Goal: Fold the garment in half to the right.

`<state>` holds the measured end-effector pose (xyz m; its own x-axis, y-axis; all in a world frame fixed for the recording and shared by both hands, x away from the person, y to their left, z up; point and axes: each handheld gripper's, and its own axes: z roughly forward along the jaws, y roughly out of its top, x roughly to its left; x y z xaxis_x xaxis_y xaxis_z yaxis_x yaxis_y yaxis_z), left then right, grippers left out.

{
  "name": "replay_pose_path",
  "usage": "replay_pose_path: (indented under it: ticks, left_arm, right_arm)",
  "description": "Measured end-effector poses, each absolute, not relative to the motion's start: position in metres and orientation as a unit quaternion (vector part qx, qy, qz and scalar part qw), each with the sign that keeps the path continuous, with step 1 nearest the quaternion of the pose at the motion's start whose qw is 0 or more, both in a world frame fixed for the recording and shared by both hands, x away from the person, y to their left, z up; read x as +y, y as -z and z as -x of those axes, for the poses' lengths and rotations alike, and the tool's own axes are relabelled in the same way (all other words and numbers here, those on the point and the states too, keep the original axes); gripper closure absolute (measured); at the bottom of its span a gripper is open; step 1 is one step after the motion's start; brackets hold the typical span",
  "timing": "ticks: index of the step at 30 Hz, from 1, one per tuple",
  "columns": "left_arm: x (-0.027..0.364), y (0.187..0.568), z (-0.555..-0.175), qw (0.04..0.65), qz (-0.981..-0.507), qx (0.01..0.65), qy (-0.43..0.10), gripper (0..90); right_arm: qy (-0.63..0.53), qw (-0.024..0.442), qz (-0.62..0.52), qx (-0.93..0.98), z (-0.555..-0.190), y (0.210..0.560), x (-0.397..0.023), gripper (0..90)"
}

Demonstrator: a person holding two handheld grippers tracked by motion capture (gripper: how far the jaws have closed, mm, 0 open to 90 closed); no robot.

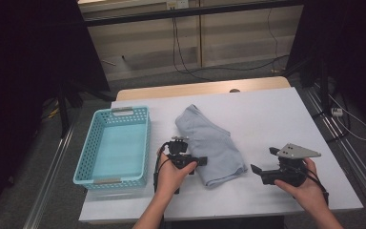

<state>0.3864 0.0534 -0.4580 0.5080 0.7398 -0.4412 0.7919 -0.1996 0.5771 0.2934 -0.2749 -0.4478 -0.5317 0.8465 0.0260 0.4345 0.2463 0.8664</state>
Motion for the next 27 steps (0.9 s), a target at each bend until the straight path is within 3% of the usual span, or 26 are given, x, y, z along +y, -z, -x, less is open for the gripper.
replay_pose_path:
  ticks: [3, 5, 27]
  left_arm:
    - [0.0538, 0.4583, -0.386, 0.395, -0.77, 0.499, 0.039, 40.4]
    - [0.0528, 0.4589, -0.3854, 0.396, -0.765, 0.506, 0.054, 48.1]
    - [0.0577, 0.456, -0.3887, 0.393, -0.753, 0.519, 0.096, 71.6]
  right_arm:
    - [-0.442, 0.232, -0.423, 0.756, -0.2933, 0.4482, -0.274, 6.8]
    - [-0.442, 0.233, -0.422, 0.756, -0.2932, 0.4478, -0.2735, 6.9]
    - [-0.443, 0.235, -0.422, 0.755, -0.2931, 0.448, -0.2732, 6.7]
